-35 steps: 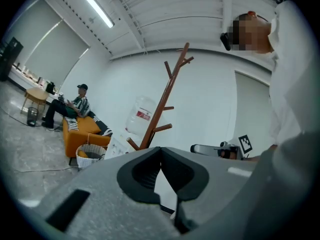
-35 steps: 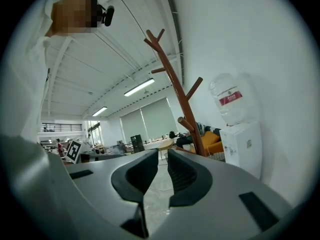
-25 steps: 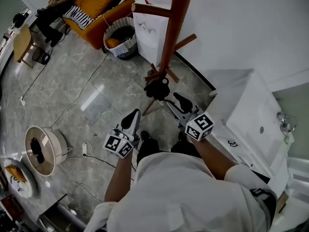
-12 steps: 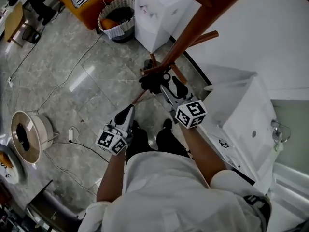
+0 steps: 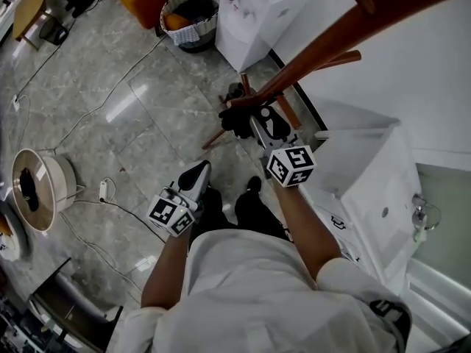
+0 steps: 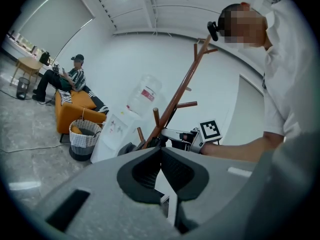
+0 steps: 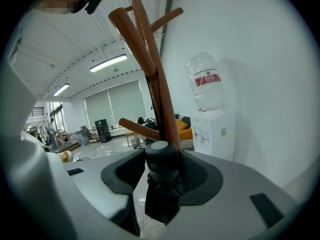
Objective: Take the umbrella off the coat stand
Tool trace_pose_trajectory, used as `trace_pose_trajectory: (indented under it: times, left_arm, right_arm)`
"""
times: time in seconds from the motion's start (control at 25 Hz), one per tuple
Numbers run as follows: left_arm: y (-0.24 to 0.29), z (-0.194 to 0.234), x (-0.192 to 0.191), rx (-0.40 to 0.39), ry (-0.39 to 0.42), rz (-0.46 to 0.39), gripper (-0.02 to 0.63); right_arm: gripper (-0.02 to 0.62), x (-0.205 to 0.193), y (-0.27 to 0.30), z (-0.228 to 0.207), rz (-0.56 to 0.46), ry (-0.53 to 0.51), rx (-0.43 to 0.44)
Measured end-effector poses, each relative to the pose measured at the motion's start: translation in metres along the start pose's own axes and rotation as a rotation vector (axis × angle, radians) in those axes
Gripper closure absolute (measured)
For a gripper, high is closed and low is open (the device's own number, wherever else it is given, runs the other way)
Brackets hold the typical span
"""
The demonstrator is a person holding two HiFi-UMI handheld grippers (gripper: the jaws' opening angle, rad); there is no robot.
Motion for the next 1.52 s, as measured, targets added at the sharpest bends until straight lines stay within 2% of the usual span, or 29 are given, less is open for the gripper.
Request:
trace_pose_trajectory:
  times: [0.24, 0.52, 0.84, 1.24, 1.4, 1.52]
  left_arm:
    - [-0.002, -0.001, 0.001, 0.004, 0.008, -0.002, 0.592]
    - [0.006, -0.011, 0.014, -0.032, 0.014, -0.009, 0.592]
    - [0.022, -0.028, 0.036, -0.080, 0.057, -0.027, 0.592]
    - [0.034, -0.041, 0.063, -0.100, 0.111, -0.040, 0.592]
    - [0.037, -0.050, 0.070, -0.109, 0.124, -0.041, 0.592]
    - [0.042, -0.055, 0.073, -0.117, 0.128, -0.038, 0.592]
  right_arm:
    - [0.391, 0.004, -0.003, 0.002, -0.002, -0.033, 0.015]
    - [0.393, 0.018, -0.025, 0.010, -0.037, -0.029, 0.051]
    - [0.396, 0.032, -0.059, 0.021, -0.052, -0.031, 0.116]
    - [0.397, 0.050, -0.111, 0.026, -0.104, -0.065, 0.187]
    - [0.399, 0.055, -0.133, 0.024, -0.106, -0.073, 0.199]
    - [0.399, 0.056, -0.143, 0.023, -0.076, -0.115, 0.242]
Point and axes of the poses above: the fingertips, and each gripper's own axes: y forward along the fingers, z to its left, x out of its top, the point moved 9 cm from there along -y, backward along the fingers, and after that the axes turned 7 degrees about z, right-handed, at the moved point
